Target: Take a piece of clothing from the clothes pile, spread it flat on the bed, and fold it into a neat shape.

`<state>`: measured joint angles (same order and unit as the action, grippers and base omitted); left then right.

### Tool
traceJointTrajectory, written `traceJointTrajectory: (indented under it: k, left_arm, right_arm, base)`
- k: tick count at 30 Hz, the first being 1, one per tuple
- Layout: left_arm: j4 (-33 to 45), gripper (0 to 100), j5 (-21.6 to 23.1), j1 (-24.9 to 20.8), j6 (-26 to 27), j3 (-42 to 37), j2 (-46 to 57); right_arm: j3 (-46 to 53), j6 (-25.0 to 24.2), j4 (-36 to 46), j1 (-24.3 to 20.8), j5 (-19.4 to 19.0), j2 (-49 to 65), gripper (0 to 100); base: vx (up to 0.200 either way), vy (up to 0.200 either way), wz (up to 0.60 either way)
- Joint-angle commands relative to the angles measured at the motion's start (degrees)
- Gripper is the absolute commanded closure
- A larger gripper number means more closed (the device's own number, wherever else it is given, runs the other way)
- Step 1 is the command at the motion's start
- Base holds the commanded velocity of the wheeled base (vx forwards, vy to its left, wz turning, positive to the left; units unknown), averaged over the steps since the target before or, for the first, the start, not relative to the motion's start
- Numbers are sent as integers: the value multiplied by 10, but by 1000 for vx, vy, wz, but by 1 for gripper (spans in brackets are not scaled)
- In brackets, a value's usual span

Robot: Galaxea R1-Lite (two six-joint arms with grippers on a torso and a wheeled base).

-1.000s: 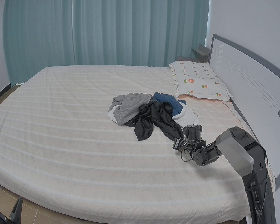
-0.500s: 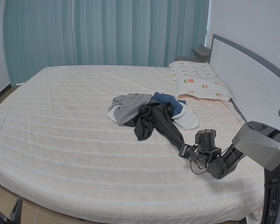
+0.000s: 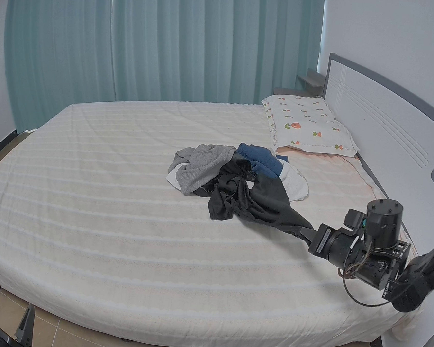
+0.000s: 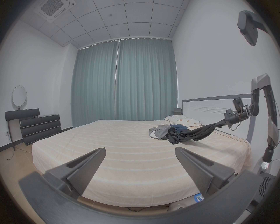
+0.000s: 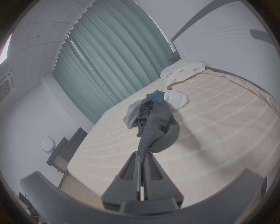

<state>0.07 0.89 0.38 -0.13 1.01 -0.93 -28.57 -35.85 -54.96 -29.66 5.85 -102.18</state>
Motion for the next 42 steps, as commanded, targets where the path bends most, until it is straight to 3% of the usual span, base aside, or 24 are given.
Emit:
traceJointTrajectory:
  k: [1, 9, 12, 13, 17, 20, 21, 26, 27, 28, 32, 37, 42]
  left_arm:
    - [-1, 0, 3, 0, 1, -8, 8]
    - [-5, 0, 11, 0, 18, -1, 9]
    - [-66, 0, 32, -1, -66, 168, -89]
    - [-67, 0, 41, 1, -82, 187, -131]
    - [-51, 0, 137, -4, 22, 174, -227]
    - [-51, 0, 159, -4, 44, 181, -305]
    - [-67, 0, 159, -12, 56, 196, -377]
    - [-156, 0, 121, -78, 58, 202, -600]
    - [-156, 0, 121, -78, 58, 202, -600]
    - [-201, 0, 104, -120, 24, 201, -663]
    - [-326, 0, 49, -218, -38, 218, -793]
    - [-427, 0, -48, -306, -87, 244, -958]
    - [-473, 0, -65, -359, -138, 329, -1075]
  right_arm:
    - [30, -4, -7, -34, 17, 87, 100]
    - [25, -2, -43, -69, 20, 95, 100]
    - [31, 0, -92, -69, 17, 105, 100]
    - [32, 0, -103, -69, 16, 108, 100]
    - [38, -4, -121, -64, 12, 120, 100]
    - [48, -6, -121, -58, 7, 121, 100]
    - [53, -5, -123, -58, 0, 113, 100]
    - [27, -1, -120, -51, -1, 116, 100]
    - [27, -1, -120, -51, -1, 116, 100]
    - [4, 3, -116, -52, -1, 110, 100]
    - [-31, 19, -106, -64, 1, 87, 100]
    - [-64, 27, -108, -68, 7, 91, 100]
    - [-131, 55, -75, -69, 6, 91, 100]
  base:
    - [0, 0, 0]
    - [0, 0, 0]
    - [0, 0, 0]
    - [0, 0, 0]
    - [0, 0, 0]
    - [0, 0, 0]
    - [0, 0, 0]
    - [0, 0, 0]
    - [0, 0, 0]
    - [0, 0, 0]
    - [0, 0, 0]
    - [0, 0, 0]
    - [0, 0, 0]
